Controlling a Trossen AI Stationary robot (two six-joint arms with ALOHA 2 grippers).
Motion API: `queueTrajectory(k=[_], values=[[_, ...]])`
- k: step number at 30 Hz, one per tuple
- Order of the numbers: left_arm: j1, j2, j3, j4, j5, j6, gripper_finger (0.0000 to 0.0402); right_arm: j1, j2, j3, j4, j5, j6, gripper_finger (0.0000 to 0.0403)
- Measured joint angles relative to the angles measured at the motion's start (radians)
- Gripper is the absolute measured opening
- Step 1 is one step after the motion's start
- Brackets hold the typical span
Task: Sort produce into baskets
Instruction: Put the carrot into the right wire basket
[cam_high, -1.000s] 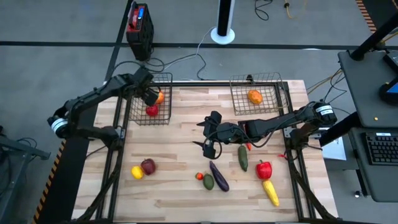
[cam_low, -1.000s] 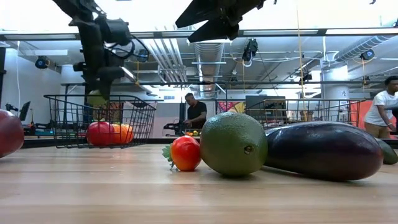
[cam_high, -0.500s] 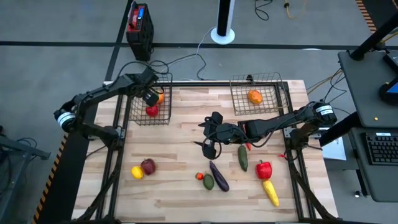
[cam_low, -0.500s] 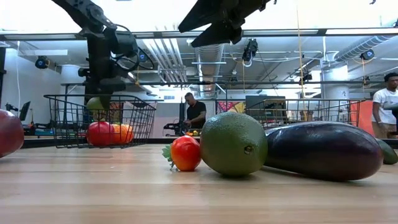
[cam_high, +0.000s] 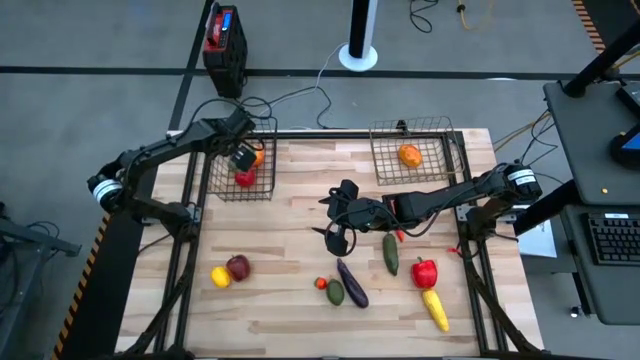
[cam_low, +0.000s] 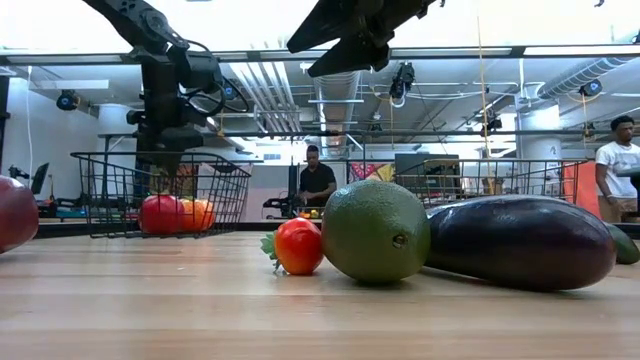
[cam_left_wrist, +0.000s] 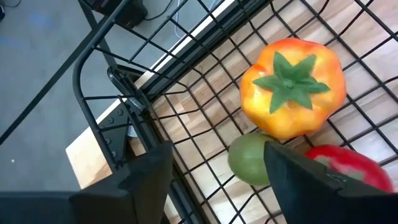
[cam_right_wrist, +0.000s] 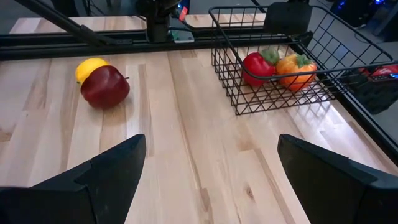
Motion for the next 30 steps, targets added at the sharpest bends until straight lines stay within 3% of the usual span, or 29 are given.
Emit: queueTrajectory(k=[8,14,22,30], values=[[-0.016,-0.009,0.000,0.003,0.000,-0.001,0.0247,0.000,0.000,0.000,-0.018,-0.008,0.010,0.0357],[-0.102,-0.055,0.000,0.003,0.001,-0.021,0.0247,0.000,-0.001,0.000,-0.086,-0.008,0.080,0.0357],[-0.335,-0.172,0.000,0.004,0.001,-0.094,0.0247,0.000,-0.002,0.000,-0.274,-0.012,0.273,0.0357],[-0.627,-0.277,-0.003,0.021,-0.020,-0.188,0.0246,0.000,-0.002,0.000,-0.569,-0.030,0.512,0.0357]])
